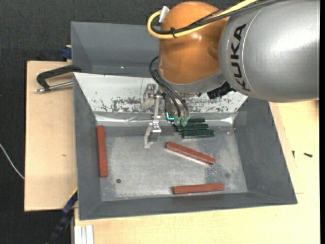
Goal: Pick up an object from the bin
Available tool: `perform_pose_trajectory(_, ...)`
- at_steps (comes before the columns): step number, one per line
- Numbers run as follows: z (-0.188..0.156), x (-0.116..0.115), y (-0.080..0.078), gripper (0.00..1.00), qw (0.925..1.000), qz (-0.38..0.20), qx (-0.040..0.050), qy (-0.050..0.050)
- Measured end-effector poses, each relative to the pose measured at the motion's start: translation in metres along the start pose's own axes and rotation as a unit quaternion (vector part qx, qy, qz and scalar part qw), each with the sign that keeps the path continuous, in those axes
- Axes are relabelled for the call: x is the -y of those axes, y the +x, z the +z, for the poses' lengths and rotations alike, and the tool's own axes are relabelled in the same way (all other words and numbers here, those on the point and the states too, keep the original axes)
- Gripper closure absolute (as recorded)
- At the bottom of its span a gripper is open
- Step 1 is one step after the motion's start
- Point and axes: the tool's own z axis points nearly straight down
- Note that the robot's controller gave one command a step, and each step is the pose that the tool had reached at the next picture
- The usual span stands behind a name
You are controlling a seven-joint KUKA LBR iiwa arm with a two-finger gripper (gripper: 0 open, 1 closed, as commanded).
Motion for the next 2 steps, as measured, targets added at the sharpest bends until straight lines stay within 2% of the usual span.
perform_pose_trajectory(1,-0.005,0.001,-0.002,0.00,1.0000,0.001,0.0044,-0.001)
perform_pose_trajectory(2,-0.044,0.032,0.002,0.00,0.9998,-0.018,0.0022,-0.001)
